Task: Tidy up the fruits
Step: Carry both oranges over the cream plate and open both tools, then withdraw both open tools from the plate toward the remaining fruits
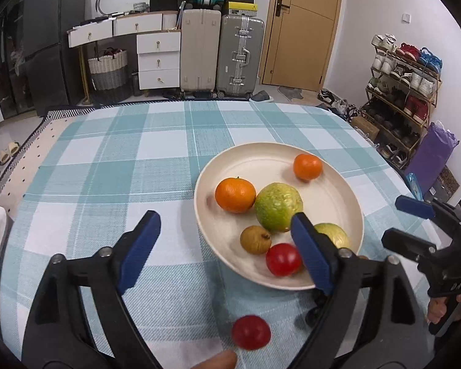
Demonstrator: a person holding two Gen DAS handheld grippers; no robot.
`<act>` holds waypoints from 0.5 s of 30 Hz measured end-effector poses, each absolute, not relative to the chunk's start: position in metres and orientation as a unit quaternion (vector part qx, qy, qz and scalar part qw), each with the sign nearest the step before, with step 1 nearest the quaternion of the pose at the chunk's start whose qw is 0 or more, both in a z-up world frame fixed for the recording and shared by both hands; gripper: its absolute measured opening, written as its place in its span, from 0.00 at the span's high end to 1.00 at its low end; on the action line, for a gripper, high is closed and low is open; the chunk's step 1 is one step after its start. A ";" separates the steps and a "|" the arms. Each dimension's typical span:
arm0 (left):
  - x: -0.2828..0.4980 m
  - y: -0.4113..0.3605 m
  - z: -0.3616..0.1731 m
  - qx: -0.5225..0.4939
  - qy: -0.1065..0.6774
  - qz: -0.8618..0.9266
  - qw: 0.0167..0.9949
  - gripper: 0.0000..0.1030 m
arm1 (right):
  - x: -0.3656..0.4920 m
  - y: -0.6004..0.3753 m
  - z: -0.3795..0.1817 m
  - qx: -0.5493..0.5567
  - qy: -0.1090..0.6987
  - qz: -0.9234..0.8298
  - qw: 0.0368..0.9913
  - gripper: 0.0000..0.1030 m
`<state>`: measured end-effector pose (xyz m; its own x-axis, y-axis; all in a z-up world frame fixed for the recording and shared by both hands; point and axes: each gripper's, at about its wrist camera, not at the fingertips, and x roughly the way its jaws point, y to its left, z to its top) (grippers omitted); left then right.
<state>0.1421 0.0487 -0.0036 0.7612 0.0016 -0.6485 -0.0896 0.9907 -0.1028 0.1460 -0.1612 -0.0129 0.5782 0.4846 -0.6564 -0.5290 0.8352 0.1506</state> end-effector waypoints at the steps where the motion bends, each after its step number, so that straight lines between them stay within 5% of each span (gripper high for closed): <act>1: 0.137 0.049 -0.002 -0.061 0.344 0.026 0.937 0.16 | 0.145 -0.163 -0.012 -0.031 0.360 0.282 0.889 0.11; 5: 0.115 0.048 0.002 -0.060 0.340 0.033 0.938 0.02 | 0.140 -0.171 -0.011 -0.032 0.365 0.270 0.890 0.03; 15: 0.073 0.039 0.013 -0.054 0.327 0.040 0.943 0.01 | 0.125 -0.174 -0.011 -0.052 0.364 0.265 0.891 0.00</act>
<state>0.0729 0.0385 0.0129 0.7834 0.0408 -0.6202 -0.1109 0.9910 -0.0749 0.1250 -0.1742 -0.0114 0.5941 0.4351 -0.6766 -0.5106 0.8539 0.1008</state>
